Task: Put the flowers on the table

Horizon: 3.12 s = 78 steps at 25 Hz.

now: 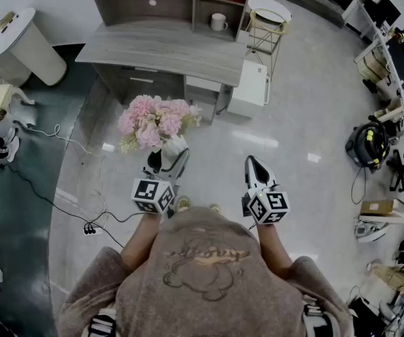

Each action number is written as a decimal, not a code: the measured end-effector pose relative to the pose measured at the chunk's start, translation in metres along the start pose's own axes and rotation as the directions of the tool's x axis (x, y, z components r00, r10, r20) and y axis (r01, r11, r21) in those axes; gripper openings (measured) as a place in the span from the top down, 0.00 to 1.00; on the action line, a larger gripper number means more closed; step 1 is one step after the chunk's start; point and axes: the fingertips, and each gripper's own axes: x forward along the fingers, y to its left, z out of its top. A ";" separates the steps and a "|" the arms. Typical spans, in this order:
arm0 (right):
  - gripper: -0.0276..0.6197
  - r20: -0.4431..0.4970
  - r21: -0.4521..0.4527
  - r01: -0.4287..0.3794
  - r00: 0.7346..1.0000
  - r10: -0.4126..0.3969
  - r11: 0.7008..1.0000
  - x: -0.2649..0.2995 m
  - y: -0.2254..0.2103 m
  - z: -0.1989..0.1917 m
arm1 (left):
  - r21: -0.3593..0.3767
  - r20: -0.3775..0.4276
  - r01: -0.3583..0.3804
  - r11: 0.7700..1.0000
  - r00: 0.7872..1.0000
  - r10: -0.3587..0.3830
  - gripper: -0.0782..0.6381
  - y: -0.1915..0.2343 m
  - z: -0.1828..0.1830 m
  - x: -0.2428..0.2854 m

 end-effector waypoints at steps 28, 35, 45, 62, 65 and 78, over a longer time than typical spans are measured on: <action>0.98 0.025 0.011 0.090 0.996 -0.090 0.996 0.054 0.022 -0.002 | 0.018 -0.004 0.115 0.993 0.993 -0.115 0.40 0.060 0.012 0.036; 0.98 0.023 0.014 0.086 0.996 -0.086 0.996 0.090 0.009 0.001 | 0.025 0.005 0.131 0.991 0.991 -0.131 0.40 0.072 0.018 0.070; 0.98 0.026 0.014 0.041 0.999 -0.042 0.999 0.166 -0.039 0.029 | 0.033 0.013 0.111 0.993 0.994 -0.111 0.40 0.092 0.034 0.154; 0.98 0.001 0.011 -0.059 0.998 0.059 0.998 0.291 -0.162 0.113 | 0.027 0.038 0.020 0.999 0.999 -0.021 0.40 0.098 0.093 0.323; 0.98 -0.004 0.005 -0.078 0.997 0.078 0.997 0.307 -0.186 0.126 | 0.023 0.048 -0.004 1.000 0.999 0.003 0.40 0.097 0.099 0.349; 0.98 -0.023 -0.005 -0.123 0.992 0.122 0.992 0.366 -0.218 0.140 | 0.018 0.072 -0.031 0.999 0.997 0.030 0.40 0.115 0.111 0.408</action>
